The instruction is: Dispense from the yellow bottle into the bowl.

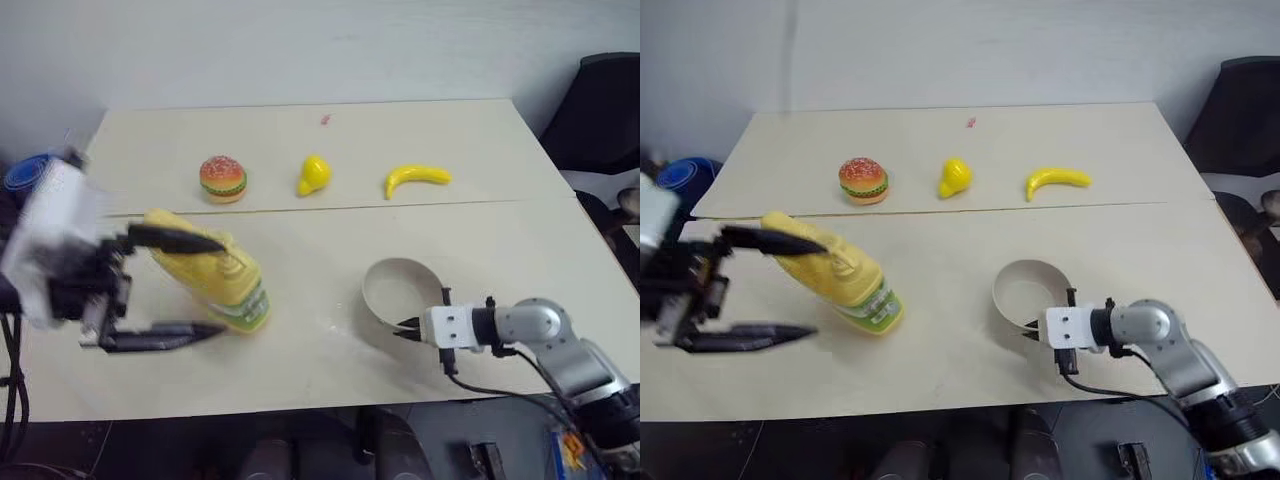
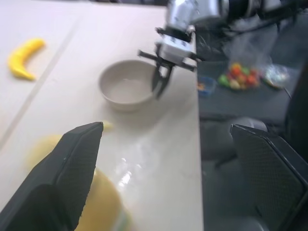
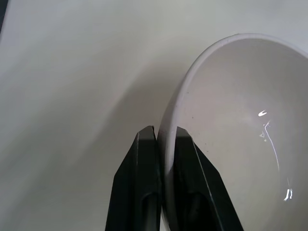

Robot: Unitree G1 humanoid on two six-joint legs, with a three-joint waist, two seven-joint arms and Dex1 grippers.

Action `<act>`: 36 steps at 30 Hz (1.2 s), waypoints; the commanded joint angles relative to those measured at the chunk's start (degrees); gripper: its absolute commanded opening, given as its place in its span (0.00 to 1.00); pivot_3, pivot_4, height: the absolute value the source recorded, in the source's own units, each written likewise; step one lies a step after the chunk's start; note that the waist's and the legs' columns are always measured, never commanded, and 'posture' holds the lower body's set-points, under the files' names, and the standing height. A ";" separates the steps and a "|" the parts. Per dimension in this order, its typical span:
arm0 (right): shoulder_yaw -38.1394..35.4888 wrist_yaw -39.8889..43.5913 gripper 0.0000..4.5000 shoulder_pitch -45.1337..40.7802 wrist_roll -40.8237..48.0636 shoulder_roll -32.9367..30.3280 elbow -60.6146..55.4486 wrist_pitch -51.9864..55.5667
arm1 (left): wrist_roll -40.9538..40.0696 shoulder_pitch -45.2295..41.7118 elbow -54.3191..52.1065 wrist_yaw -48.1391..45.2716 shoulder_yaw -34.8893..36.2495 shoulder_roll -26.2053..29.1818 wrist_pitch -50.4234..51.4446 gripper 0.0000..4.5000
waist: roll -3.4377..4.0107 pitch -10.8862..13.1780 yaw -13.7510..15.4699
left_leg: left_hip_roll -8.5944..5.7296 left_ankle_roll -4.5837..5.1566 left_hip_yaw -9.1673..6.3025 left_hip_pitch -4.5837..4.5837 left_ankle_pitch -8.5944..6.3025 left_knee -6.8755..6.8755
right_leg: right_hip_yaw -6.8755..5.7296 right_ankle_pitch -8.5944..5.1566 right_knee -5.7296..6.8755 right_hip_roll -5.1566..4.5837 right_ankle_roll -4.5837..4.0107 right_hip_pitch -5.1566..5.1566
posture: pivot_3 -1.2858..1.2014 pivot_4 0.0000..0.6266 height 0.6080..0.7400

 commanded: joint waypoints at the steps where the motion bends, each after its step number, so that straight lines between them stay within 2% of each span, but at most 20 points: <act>1: 0.29 8.64 0.01 -6.01 6.94 -1.36 -5.16 1.57 | 0.00 -3.48 5.20 -1.49 -0.08 2.82 0.20 1.00 | -0.02 0.02 -0.14 | 0.00 -0.01 0.05 0.08 0.00 -0.04 | 0.04 -0.01 0.03 0.01 -0.02 0.01 | 0.52 0.24 1.00; 5: 4.20 19.79 0.01 -16.23 15.71 0.82 -7.79 8.69 | 6.29 -5.74 9.90 -6.80 -6.68 4.44 -4.56 1.00 | -0.02 0.02 -0.32 | 0.02 -0.02 0.08 0.10 -0.01 -0.07 | 0.03 -0.01 -0.03 0.06 -0.02 0.01 | 0.52 0.24 1.00; 8: 7.10 22.79 0.00 -22.74 16.16 4.19 -5.36 9.45 | 8.35 -9.77 11.77 -8.30 -12.10 3.79 -6.56 0.89 | -0.13 0.07 -0.33 | 0.02 -0.03 0.10 0.11 -0.02 -0.01 | 0.04 -0.01 0.04 0.07 -0.03 0.02 | 0.52 0.24 1.00; 13: 17.50 23.38 0.00 -35.62 20.44 6.85 -0.36 4.05 | 11.95 -17.72 14.01 -11.32 -21.22 1.39 -8.71 0.55 | -0.18 0.08 -0.44 | -0.03 0.00 0.12 0.02 -0.06 0.01 | 0.06 -0.01 0.02 0.05 -0.02 -0.07 | 0.52 0.24 1.00; 20: 27.19 23.38 0.00 -42.85 24.54 4.83 2.35 -4.34 | 17.38 -22.11 15.64 -14.72 -26.23 -0.89 -10.97 0.05 | -0.28 0.09 -1.15 | -0.01 0.00 0.11 -0.23 -0.06 0.12 | -0.02 0.00 0.01 0.05 0.00 -0.21 | 0.52 0.24 1.00; 21: 28.08 23.38 0.00 -43.54 25.23 4.31 2.41 -5.09 | 18.11 -21.99 15.54 -15.13 -26.35 -0.87 -11.37 0.01 | -0.28 0.09 -1.22 | -0.01 0.00 0.11 -0.35 -0.06 0.16 | -0.01 0.01 0.03 0.04 0.01 -0.33 | 0.52 0.24 1.00; 25: 30.85 23.38 0.00 -45.70 27.93 2.64 2.47 -6.87 | 19.34 -21.43 15.29 -15.87 -25.97 -1.22 -11.60 0.01 | -0.28 0.09 -1.23 | -0.01 -0.01 0.17 -0.80 -0.05 0.31 | 0.04 0.00 0.40 -0.01 0.00 -0.97 | 0.52 0.24 1.00; 36: 32.99 23.38 0.00 -48.61 29.78 5.13 3.60 -8.85 | 24.88 -15.74 13.17 -16.24 -26.26 -1.67 -17.06 0.01 | -0.29 0.08 -1.16 | -0.01 -0.01 0.20 -0.78 -0.06 0.36 | 0.08 -0.01 0.49 -0.07 -0.02 -0.98 | 0.52 0.24 1.00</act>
